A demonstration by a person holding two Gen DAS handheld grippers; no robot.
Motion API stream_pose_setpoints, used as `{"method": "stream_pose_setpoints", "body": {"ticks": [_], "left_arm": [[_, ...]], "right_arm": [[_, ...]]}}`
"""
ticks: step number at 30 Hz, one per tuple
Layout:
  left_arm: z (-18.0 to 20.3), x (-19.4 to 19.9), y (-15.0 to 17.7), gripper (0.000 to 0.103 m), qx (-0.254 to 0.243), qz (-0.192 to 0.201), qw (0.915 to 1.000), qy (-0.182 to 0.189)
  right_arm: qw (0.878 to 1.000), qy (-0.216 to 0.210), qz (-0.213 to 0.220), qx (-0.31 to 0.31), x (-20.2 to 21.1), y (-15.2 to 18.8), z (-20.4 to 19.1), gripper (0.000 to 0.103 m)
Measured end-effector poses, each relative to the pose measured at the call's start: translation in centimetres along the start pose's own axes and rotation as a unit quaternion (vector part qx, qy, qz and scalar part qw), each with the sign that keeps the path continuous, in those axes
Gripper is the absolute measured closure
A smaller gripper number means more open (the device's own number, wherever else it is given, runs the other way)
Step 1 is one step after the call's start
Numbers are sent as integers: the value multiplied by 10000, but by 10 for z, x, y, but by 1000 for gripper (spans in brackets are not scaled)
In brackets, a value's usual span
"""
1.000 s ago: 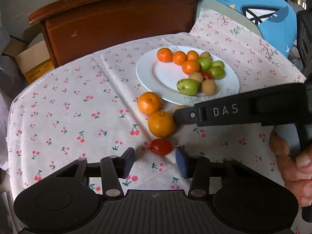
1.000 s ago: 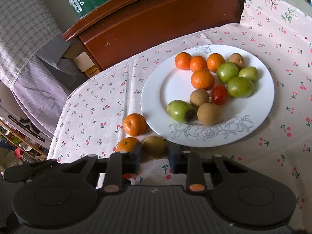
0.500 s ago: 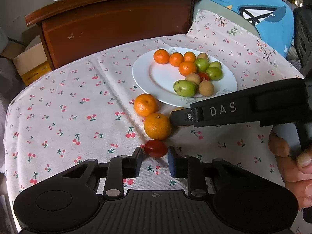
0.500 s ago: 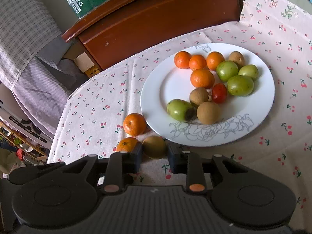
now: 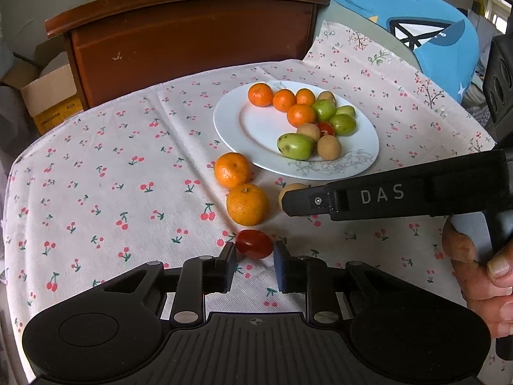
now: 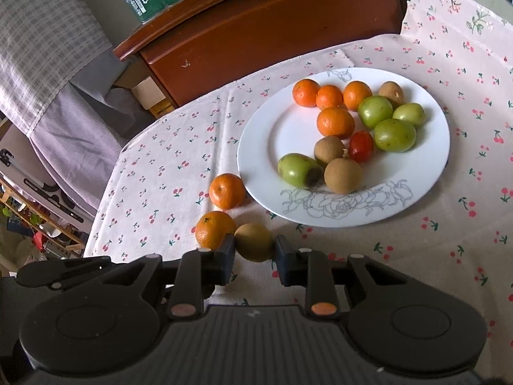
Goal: Organize fruits
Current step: 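Carry the tomato and kiwi onto the white plate and open both grippers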
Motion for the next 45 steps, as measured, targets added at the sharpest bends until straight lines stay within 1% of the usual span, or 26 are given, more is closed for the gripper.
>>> {"method": "stream_pose_setpoints", "body": {"ticks": [9, 16, 23, 28, 31, 38, 41, 45], "left_arm": [[4, 12, -1, 81, -7, 107, 9999, 92], [11, 22, -7, 81, -76, 299, 9994, 136], [13, 31, -28, 81, 71, 535, 9984, 169], [15, 35, -50, 81, 138, 815, 9965, 107], [16, 37, -63, 81, 279, 923, 9952, 169], [18, 25, -78, 81, 494, 1002, 9936, 143], [17, 15, -81, 81, 595, 968, 9935, 112], [16, 1, -82, 81, 739, 870, 9934, 104]], "right_arm": [[10000, -93, -9, 26, 8, 5, 2, 76], [9997, -193, 141, 7, 21, -1, 1, 77], [9987, -176, 464, 88, 36, -19, 1, 77], [9974, -127, 703, -42, 44, -36, 10, 76], [9961, -82, 868, -137, 50, -47, 17, 77], [9933, 46, 1117, -290, 57, -66, 31, 76], [9931, 111, 1113, -359, 52, -69, 38, 76], [9936, 91, 1040, -431, 42, -71, 43, 76]]}}
Point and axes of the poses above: each gripper's, at about its wrist camera, not at the fingertips, and x roughly against the way its jaws point, z to its right, y to its underside, the point moved 7 cm from there along -x, roughly the way its jaws point, and after that the axes turned 14 degrees about x, right-handed, at the moved point
